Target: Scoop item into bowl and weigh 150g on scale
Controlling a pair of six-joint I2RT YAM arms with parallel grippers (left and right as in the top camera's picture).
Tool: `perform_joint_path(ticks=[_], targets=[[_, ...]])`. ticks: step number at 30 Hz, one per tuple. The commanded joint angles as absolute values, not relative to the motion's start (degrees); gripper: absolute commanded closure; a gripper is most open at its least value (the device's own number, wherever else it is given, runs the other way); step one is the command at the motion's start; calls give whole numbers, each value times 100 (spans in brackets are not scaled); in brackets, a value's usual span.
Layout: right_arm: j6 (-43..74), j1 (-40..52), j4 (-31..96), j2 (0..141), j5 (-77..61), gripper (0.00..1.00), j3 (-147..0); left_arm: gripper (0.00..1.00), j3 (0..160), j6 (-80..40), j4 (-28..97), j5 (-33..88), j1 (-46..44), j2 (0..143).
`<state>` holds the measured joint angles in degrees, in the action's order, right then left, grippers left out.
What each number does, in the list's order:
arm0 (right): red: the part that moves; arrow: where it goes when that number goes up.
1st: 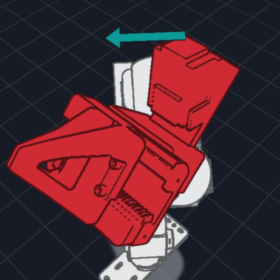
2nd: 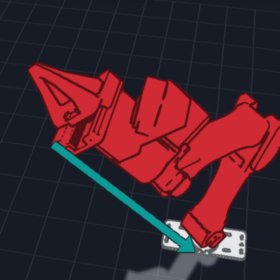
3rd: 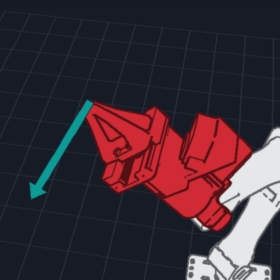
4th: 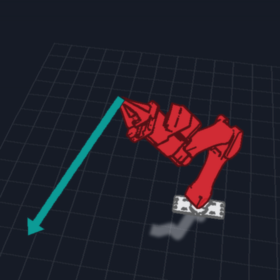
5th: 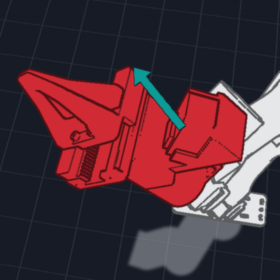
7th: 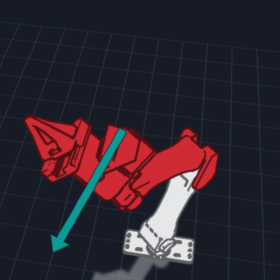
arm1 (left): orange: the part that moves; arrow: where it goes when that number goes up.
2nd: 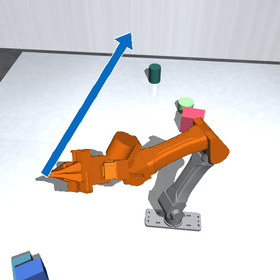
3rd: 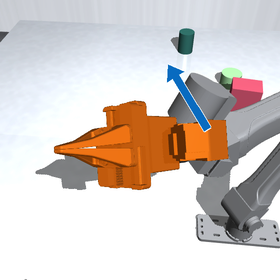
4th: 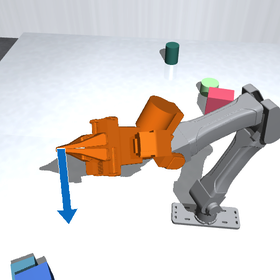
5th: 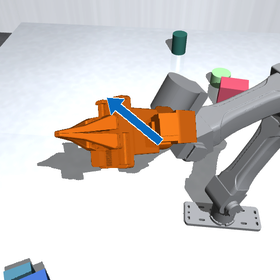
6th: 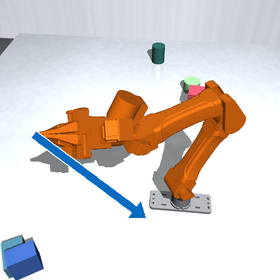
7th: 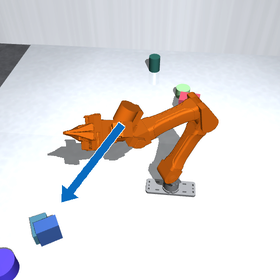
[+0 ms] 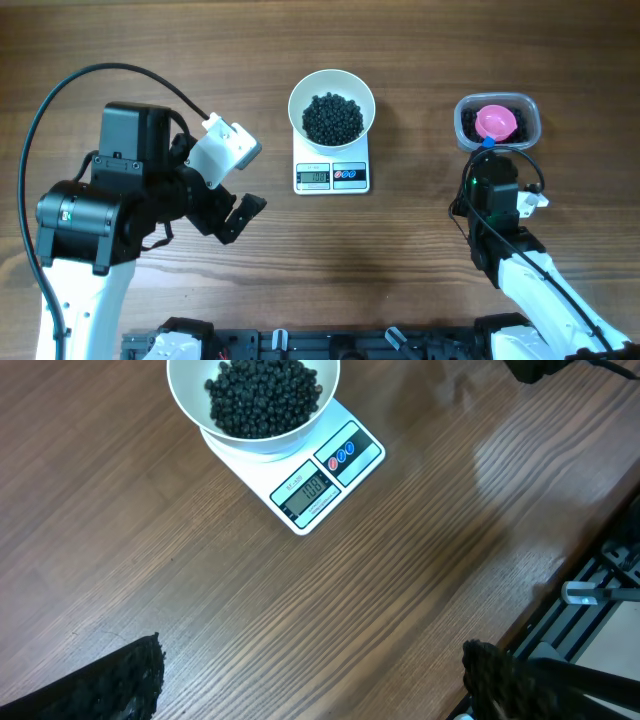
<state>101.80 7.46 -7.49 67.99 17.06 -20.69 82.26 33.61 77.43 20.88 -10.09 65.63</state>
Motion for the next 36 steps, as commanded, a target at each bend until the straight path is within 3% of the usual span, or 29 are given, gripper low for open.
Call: perform_joint_path(ticks=[1,9,23,25,33,36], targets=[[10219,786,-884,6914,1909,17,-2014,0,8315,3426,7747,2158,-967,6541],[10451,786,-1715,7636,1905,20,-2016,0,8315,3426,7747,2158,-967,6541],[10475,786,-2012,7837,2362,42,-2016,0,8315,3426,7747,2158,-967,6541],[10350,786,-2018,7837,2298,49,-2016,0,8315,3426,7747,2158,-967,6541],[9891,786,-2005,7699,1772,92,-2018,0,8315,3426,7745,2158,-967,6541],[9856,786,-1988,7627,1702,96,-2018,0,8315,3426,7745,2156,-967,6541]])
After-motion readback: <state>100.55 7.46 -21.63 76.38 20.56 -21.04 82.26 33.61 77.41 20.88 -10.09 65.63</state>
